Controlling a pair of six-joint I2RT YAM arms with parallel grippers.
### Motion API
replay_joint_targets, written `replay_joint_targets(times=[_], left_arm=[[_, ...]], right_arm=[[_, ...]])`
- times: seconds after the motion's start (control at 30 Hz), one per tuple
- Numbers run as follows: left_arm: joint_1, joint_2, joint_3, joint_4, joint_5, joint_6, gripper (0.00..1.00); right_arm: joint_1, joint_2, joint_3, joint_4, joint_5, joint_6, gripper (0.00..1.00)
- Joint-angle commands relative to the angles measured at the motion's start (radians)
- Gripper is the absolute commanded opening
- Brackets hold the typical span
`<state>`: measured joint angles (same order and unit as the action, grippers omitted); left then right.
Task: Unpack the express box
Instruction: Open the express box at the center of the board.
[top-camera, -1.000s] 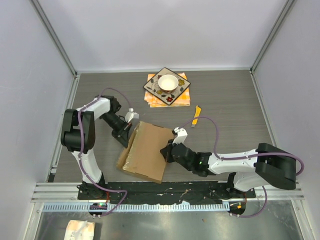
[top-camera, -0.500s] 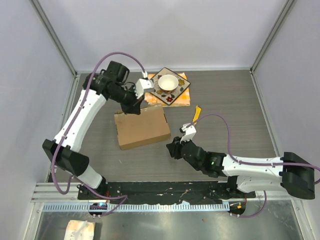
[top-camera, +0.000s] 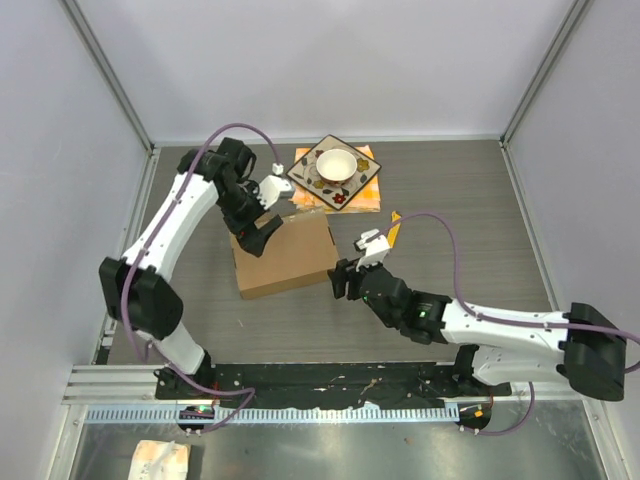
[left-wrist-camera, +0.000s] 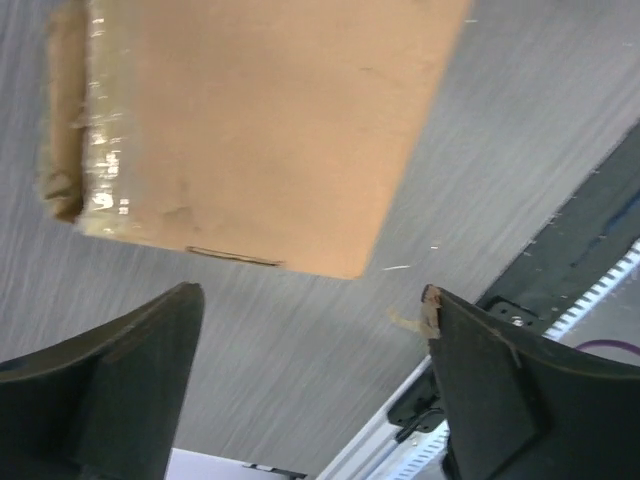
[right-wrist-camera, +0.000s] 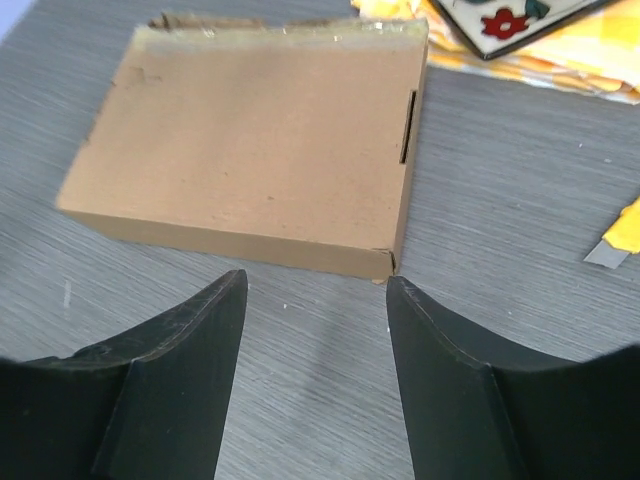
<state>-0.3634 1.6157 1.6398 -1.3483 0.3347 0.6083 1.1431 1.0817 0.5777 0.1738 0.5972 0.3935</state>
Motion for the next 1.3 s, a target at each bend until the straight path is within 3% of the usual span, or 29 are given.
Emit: replay_joint_targets(times=[0.0, 0.17, 0.4, 0.5, 0.6, 0.63, 0.73, 0.9, 1.03, 1.27], left_arm=[[0.119, 0.165, 0.139, 0.006, -0.033, 0.05, 1.0], [0.165, 0.35, 0.262, 0.02, -0.023, 0.088, 1.0], [0.237, 0.441, 0.281, 0.234, -0.045, 0.001, 1.0], [0.261, 0.475, 0.284, 0.308, -0.013, -0.028, 1.0], [0.259, 0.574, 0.371, 0.195, 0.108, 0.037, 1.0], [0.261, 0.613, 0.405, 0.09, 0.137, 0.06, 1.0], [0.262, 0.705, 0.492, 0.006, 0.156, 0.082, 1.0], [0.264, 0.702, 0.423, 0.071, 0.161, 0.076, 1.0], [0.251, 0.711, 0.411, -0.122, 0.219, 0.186, 1.0], [0.135, 0.543, 0.051, -0.314, 0.248, 0.511, 1.0]], right_arm=[[-0.005, 0.115, 0.05, 0.085, 0.024, -0.027, 0.63], [-0.032, 0.224, 0.073, 0.223, 0.009, -0.059, 0.58], [-0.069, 0.458, 0.233, 0.332, -0.126, -0.047, 0.28], [-0.072, 0.486, 0.269, 0.306, -0.155, -0.021, 0.25], [-0.075, 0.492, 0.257, 0.311, -0.163, 0.002, 0.25], [-0.077, 0.494, 0.252, 0.312, -0.163, 0.013, 0.25], [-0.079, 0.507, 0.243, 0.337, -0.171, 0.033, 0.25], [-0.078, 0.582, 0.287, 0.378, -0.2, 0.064, 0.24], [-0.079, 0.641, 0.327, 0.362, -0.234, 0.094, 0.21], [-0.079, 0.575, 0.229, 0.216, -0.234, 0.157, 0.15]])
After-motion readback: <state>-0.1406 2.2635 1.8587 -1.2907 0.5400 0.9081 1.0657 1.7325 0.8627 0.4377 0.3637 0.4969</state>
